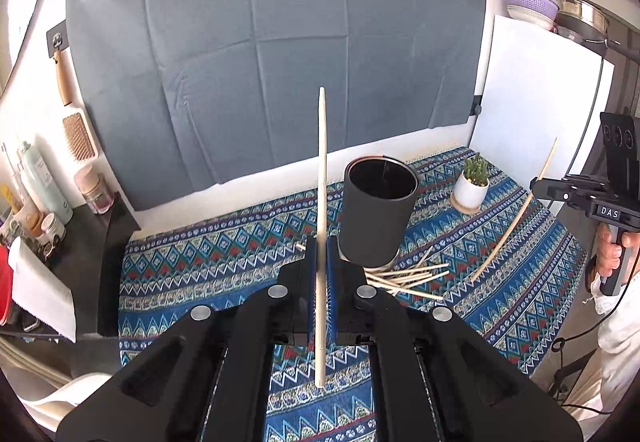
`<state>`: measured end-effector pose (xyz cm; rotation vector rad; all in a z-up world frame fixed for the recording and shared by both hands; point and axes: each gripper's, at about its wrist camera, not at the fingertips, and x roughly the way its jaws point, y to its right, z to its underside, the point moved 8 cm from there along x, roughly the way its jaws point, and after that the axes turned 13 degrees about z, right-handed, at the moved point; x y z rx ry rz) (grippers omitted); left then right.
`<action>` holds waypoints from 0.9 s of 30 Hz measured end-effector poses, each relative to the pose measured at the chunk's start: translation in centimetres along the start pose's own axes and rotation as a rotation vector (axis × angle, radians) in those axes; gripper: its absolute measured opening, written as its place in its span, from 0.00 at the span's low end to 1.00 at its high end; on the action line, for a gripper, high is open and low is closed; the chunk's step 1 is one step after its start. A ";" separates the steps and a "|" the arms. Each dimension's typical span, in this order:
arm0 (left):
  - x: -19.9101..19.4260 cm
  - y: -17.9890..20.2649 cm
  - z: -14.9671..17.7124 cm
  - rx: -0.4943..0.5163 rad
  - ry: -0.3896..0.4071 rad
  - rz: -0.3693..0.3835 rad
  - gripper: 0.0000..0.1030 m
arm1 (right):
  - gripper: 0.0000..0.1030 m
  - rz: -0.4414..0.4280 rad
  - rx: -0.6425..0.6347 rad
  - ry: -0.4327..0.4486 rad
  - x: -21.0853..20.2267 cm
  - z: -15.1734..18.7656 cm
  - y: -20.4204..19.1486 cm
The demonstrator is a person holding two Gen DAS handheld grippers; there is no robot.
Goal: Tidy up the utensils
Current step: 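Lift the stick upright with the right gripper and carry it over the black cup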
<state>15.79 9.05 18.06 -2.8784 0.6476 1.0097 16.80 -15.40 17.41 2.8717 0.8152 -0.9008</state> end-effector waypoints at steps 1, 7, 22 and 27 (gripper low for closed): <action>0.3 0.2 -0.7 0.003 0.010 0.009 0.05 | 0.05 0.020 -0.009 0.019 -0.1 -0.9 0.1; 1.9 1.5 -3.8 0.057 0.069 0.067 0.05 | 0.05 0.054 -0.009 0.052 0.5 -5.9 1.2; 5.8 0.4 -10.9 0.003 0.319 0.246 0.05 | 0.05 0.030 -0.086 0.088 3.7 -15.9 0.3; 8.3 -0.5 -11.2 -0.014 0.428 0.312 0.05 | 0.05 0.001 -0.112 0.080 6.1 -16.4 -0.1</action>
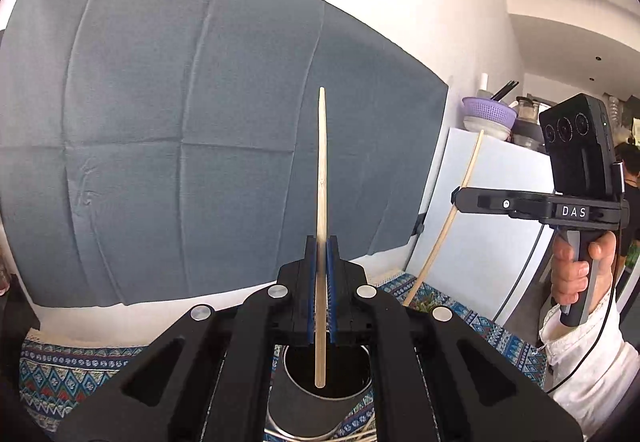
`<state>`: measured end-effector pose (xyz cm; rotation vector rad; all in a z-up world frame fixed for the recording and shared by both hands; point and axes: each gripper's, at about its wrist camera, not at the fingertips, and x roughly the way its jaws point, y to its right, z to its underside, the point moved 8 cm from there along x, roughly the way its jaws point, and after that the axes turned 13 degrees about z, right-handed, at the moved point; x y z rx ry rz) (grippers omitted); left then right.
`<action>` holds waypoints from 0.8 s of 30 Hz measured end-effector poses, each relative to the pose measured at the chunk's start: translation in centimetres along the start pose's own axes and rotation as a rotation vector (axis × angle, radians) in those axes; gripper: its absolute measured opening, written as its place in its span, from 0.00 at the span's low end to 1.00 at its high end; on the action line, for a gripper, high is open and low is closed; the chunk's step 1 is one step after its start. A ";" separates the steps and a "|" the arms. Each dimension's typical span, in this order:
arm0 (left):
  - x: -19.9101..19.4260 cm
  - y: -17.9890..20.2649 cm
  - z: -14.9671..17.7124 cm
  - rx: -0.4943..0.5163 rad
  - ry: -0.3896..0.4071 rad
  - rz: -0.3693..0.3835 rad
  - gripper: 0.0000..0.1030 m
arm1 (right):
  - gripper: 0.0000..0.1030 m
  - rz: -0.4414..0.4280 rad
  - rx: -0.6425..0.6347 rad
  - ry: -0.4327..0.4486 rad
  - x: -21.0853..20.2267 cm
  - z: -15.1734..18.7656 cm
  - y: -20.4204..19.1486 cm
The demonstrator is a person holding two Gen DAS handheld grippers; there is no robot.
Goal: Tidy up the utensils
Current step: 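Lift the stick upright with the right gripper and carry it over the black cup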
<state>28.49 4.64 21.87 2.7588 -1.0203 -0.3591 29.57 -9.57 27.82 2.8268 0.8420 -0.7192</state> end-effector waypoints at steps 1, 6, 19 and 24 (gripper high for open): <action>0.4 -0.4 0.3 -0.007 0.023 0.013 0.05 | 0.05 -0.009 0.001 -0.009 0.7 0.2 0.0; 2.0 -2.7 2.7 -0.084 0.149 0.096 0.05 | 0.05 -0.037 0.006 -0.053 3.8 2.0 0.0; 4.5 -2.2 8.1 -0.015 0.259 0.186 0.05 | 0.05 -0.100 0.066 -0.120 8.8 6.7 0.9; 5.7 -2.8 9.6 -0.057 0.245 0.220 0.05 | 0.05 -0.090 0.068 -0.140 9.5 7.6 1.3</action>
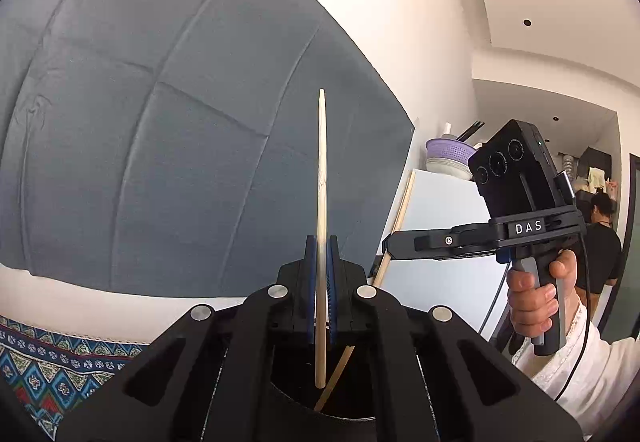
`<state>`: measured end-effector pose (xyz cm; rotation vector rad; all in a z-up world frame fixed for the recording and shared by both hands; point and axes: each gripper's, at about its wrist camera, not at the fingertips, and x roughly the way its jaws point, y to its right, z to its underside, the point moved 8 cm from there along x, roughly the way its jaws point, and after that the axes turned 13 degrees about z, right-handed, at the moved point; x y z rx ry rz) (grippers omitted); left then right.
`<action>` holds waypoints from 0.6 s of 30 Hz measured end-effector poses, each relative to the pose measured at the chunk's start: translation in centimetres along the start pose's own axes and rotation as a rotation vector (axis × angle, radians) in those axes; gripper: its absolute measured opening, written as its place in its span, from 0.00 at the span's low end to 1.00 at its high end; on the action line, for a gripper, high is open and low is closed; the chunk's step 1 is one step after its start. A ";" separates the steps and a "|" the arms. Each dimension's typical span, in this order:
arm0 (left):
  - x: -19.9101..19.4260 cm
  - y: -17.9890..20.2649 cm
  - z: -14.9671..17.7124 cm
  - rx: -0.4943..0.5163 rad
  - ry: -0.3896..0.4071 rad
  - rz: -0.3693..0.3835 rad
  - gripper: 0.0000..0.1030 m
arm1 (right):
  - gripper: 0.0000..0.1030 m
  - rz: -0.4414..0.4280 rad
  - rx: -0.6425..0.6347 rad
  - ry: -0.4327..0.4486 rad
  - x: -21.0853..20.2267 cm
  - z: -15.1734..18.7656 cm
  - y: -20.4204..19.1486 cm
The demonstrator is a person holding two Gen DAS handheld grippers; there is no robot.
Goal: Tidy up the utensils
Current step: 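Open the right gripper to drop the stick into the black cup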
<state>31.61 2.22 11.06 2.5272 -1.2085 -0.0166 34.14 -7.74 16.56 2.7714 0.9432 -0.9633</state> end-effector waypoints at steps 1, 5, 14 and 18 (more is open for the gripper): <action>0.2 -0.1 0.4 0.012 -0.013 -0.009 0.05 | 0.05 -0.001 0.003 -0.002 0.1 0.1 0.0; 0.6 0.5 1.3 0.056 -0.046 -0.008 0.05 | 0.08 0.001 0.016 -0.004 0.1 0.4 0.2; -1.1 1.6 -0.8 0.086 -0.040 -0.057 0.07 | 0.09 0.024 0.043 0.039 -3.4 -0.8 0.8; -2.8 2.6 -2.2 0.115 -0.031 -0.096 0.16 | 0.09 0.039 0.048 0.059 -5.4 -0.8 0.8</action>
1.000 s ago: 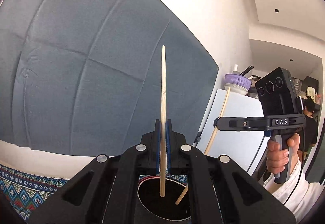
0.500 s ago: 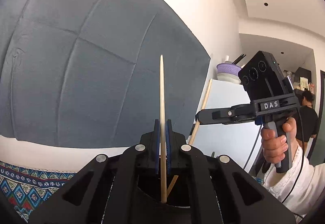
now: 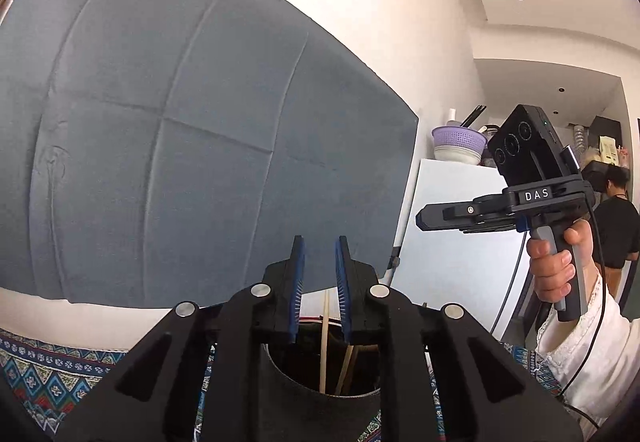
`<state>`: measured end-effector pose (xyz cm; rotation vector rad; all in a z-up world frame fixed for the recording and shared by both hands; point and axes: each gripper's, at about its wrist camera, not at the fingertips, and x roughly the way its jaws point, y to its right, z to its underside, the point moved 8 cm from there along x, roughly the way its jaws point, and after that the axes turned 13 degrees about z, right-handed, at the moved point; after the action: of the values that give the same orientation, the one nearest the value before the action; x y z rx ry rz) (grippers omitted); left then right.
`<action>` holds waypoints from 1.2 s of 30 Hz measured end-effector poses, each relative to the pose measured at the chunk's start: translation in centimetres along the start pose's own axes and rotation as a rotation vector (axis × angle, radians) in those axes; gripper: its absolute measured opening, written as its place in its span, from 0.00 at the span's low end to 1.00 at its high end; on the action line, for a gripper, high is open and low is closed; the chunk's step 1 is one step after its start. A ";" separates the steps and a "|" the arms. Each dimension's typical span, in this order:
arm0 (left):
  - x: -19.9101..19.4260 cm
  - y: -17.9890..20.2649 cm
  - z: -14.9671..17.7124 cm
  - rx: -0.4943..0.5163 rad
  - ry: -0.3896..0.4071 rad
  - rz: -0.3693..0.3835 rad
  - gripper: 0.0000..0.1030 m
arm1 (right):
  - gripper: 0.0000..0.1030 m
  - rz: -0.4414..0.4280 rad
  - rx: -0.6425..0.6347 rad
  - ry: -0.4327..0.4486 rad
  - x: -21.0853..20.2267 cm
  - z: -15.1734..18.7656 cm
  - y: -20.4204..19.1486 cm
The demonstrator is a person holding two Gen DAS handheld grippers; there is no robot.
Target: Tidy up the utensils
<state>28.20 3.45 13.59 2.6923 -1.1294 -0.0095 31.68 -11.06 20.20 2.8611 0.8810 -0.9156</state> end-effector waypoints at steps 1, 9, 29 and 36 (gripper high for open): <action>-0.5 0.3 -0.4 0.008 -0.001 -0.006 0.20 | 0.09 0.000 0.002 0.001 -0.4 0.1 -0.1; -4.2 2.4 -1.9 0.078 -0.044 -0.108 0.48 | 0.22 0.008 -0.007 0.024 -3.7 1.3 -1.6; -12.1 0.1 3.9 0.035 -0.241 -0.294 0.91 | 0.75 0.068 -0.012 -0.040 -4.1 8.9 -2.9; -11.9 -1.5 8.6 -0.008 -0.351 -0.306 0.94 | 0.81 0.080 0.039 -0.156 -0.3 12.5 -1.9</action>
<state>20.12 11.15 3.97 2.9007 -0.7779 -0.5530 23.86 -11.74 10.32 2.7857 0.7361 -1.1406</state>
